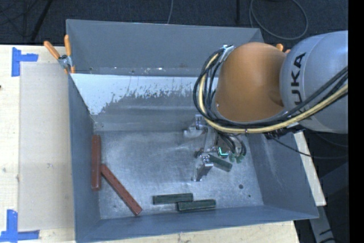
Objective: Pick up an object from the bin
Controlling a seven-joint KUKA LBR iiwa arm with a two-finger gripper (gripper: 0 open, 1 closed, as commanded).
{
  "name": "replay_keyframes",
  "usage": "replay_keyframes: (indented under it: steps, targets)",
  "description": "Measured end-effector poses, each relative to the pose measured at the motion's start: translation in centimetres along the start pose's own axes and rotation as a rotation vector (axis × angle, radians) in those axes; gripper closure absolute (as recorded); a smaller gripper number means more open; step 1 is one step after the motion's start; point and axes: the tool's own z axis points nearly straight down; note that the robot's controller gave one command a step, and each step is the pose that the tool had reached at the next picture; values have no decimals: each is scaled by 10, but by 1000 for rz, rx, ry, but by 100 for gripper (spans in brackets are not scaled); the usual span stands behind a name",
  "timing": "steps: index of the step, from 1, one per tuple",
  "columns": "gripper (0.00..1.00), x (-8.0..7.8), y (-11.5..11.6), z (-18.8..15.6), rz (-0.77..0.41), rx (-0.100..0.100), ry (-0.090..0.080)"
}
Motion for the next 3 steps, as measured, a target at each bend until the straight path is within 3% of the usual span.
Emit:
replay_keyframes:
  steps: [1,2,3]
  targets:
    - [0,-2,0,-3,2,0,-7]
    - [0,10,-15,34,-62,-1,-14]
    - [0,10,-38,93,-177,1,-11]
